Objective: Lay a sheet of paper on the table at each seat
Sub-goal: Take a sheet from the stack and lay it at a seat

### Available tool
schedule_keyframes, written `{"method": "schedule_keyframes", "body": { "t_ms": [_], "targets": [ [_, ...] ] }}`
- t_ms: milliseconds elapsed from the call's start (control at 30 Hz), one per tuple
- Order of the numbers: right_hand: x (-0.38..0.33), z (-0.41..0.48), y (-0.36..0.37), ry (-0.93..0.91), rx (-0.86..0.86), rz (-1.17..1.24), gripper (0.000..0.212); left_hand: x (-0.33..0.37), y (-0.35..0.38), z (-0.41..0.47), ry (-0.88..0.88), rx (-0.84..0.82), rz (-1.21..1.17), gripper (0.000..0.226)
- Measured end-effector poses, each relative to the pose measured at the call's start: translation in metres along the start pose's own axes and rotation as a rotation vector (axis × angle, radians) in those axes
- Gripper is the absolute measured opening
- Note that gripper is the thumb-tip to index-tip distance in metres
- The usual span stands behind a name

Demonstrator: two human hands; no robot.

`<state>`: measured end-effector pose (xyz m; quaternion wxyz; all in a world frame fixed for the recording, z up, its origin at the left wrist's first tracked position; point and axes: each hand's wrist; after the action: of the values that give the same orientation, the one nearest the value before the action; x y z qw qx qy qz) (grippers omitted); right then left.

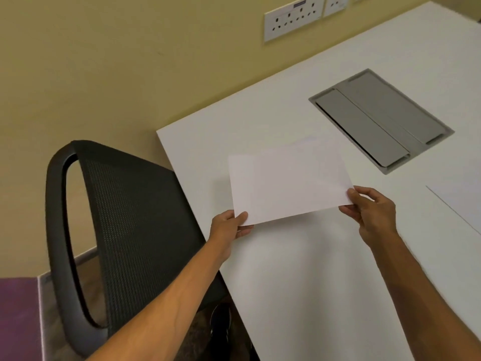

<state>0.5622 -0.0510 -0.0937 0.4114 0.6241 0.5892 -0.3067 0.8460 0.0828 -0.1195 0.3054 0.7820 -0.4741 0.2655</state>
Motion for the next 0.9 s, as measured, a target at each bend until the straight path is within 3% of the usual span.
{"method": "schedule_keyframes", "body": {
  "t_ms": [233,333,533,700,800,900],
  "targets": [
    [0.014,0.048,0.029,-0.004,-0.032,-0.215,0.01,-0.008,-0.027,0.024,-0.023,0.183,0.169,0.025],
    [0.021,0.071,0.033,0.004,-0.059,-0.332,0.011,-0.012,-0.032,0.034,-0.054,0.176,0.153,0.016],
    [0.038,0.104,0.034,0.029,-0.023,-0.454,0.013,-0.023,-0.032,0.049,-0.117,0.153,0.176,0.017],
    [0.044,0.117,0.032,0.012,0.037,-0.613,0.006,-0.035,-0.023,0.052,-0.173,0.203,0.628,0.023],
    [0.048,0.119,0.03,-0.002,0.035,-0.671,0.006,-0.043,-0.021,0.047,-0.087,0.245,0.947,0.042],
    [0.053,0.122,0.028,-0.009,0.024,-0.715,0.006,-0.043,-0.023,0.05,0.03,0.219,1.001,0.064]
  ]
}}
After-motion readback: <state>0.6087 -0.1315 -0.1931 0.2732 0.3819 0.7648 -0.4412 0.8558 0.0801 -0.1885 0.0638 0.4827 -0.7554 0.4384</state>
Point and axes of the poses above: each hand's wrist, its own z-axis towards the middle knuckle, its own y-axis out of the palm, x = y × z, and after that the axes turned 15 degrees about -x, right-handed
